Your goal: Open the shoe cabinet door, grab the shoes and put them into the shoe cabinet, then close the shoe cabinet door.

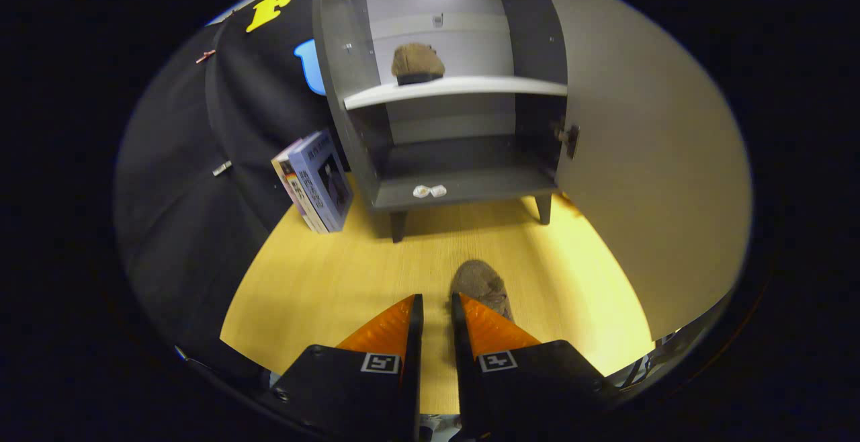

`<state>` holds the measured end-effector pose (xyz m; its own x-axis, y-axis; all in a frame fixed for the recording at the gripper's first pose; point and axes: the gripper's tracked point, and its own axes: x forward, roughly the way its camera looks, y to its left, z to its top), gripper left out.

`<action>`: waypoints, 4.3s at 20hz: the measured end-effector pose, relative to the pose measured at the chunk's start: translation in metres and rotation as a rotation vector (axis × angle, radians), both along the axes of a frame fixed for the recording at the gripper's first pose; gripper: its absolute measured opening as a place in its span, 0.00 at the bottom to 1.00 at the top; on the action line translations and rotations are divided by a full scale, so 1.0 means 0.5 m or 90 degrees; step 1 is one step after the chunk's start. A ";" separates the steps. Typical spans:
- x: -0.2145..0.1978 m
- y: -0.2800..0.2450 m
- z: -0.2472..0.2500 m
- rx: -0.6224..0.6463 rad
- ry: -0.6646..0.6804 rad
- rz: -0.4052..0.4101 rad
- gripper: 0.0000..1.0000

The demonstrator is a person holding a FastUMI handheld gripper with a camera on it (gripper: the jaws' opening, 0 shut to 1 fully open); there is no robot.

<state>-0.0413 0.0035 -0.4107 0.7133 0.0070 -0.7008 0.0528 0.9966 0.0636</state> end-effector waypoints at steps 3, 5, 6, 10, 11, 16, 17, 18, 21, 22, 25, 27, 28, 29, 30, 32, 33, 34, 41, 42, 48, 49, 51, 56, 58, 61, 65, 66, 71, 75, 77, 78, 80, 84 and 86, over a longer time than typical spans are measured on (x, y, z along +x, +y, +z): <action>-0.001 -0.009 -0.092 -0.003 0.043 0.005 0.28; -0.002 -0.024 -0.139 -0.016 0.068 0.004 0.28; 0.001 -0.031 -0.158 -0.018 0.077 0.000 0.28; 0.008 -0.055 -0.221 -0.016 0.100 -0.007 0.28; 0.007 -0.056 -0.238 -0.013 0.111 -0.004 0.28; 0.042 -0.053 -0.280 -0.001 0.104 0.006 0.28; 0.049 -0.054 -0.286 0.001 0.105 0.005 0.28; 0.056 -0.055 -0.291 0.003 0.106 0.006 0.28; 0.084 -0.058 -0.301 0.000 0.092 0.015 0.28; 0.090 -0.061 -0.303 -0.008 0.090 0.019 0.28; 0.108 -0.066 -0.305 -0.020 0.080 0.028 0.27; 0.116 -0.062 -0.305 -0.009 0.069 0.028 0.27; 0.097 -0.066 -0.281 -0.012 0.064 0.021 0.27; 0.117 -0.068 -0.306 -0.015 0.069 0.021 0.05; 0.112 -0.069 -0.301 -0.021 0.069 0.025 0.05; 0.113 -0.066 -0.304 -0.025 0.073 0.028 0.05; 0.109 -0.066 -0.301 -0.024 0.080 0.029 0.05; 0.104 -0.066 -0.293 -0.024 0.082 0.030 0.05; 0.121 -0.060 -0.048 -0.016 0.004 0.056 0.05; 0.126 -0.058 0.009 -0.011 -0.015 0.061 0.05; 0.149 -0.040 0.280 -0.011 -0.113 0.121 0.05; 0.155 -0.045 0.311 -0.018 -0.123 0.119 0.05; 0.177 -0.050 0.368 -0.020 -0.144 0.109 0.05; 0.249 -0.064 0.467 -0.020 -0.173 0.066 0.05; 0.288 -0.071 0.499 -0.018 -0.179 0.049 0.05; 0.350 -0.083 0.529 -0.014 -0.173 0.024 0.05; 0.456 -0.094 0.556 -0.005 -0.148 0.009 0.05; 0.487 -0.101 0.562 -0.013 -0.150 0.004 0.05; 0.628 -0.109 0.543 -0.033 -0.116 -0.007 0.05; 0.750 -0.124 0.506 -0.030 -0.097 -0.028 0.05; 0.801 -0.132 0.466 -0.024 -0.076 -0.036 0.05; 0.822 -0.142 0.446 -0.026 -0.065 -0.043 0.05; 0.853 -0.158 0.403 -0.027 -0.039 -0.054 0.05; 0.882 -0.174 0.348 -0.029 -0.001 -0.057 0.05; 0.890 -0.181 0.323 -0.039 0.018 -0.063 0.05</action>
